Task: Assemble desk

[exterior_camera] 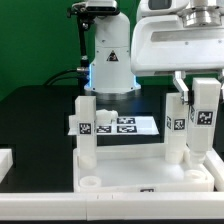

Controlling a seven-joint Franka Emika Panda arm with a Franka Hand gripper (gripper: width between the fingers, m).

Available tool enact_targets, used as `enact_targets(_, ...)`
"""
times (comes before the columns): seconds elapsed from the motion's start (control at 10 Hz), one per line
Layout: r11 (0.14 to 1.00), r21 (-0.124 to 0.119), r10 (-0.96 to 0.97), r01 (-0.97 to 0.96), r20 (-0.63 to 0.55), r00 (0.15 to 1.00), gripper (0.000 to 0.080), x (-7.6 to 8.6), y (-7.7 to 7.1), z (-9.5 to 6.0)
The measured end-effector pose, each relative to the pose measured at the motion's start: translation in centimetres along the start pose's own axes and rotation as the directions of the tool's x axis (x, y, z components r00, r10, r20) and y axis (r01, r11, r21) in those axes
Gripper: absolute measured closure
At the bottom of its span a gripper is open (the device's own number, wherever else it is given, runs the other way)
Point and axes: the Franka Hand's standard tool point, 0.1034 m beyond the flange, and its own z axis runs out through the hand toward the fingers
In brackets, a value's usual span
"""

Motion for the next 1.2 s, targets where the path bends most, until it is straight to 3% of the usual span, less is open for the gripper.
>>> enact_targets(0.2,1.0,-0.011,-0.009,0.009,-0.004,1.0,0.0514,-0.6,0.1,1.1)
enact_targets(1.2,1.0,-0.021,-0.023,0.023,0.021,1.0,0.0514,-2.2,-0.1,2.7)
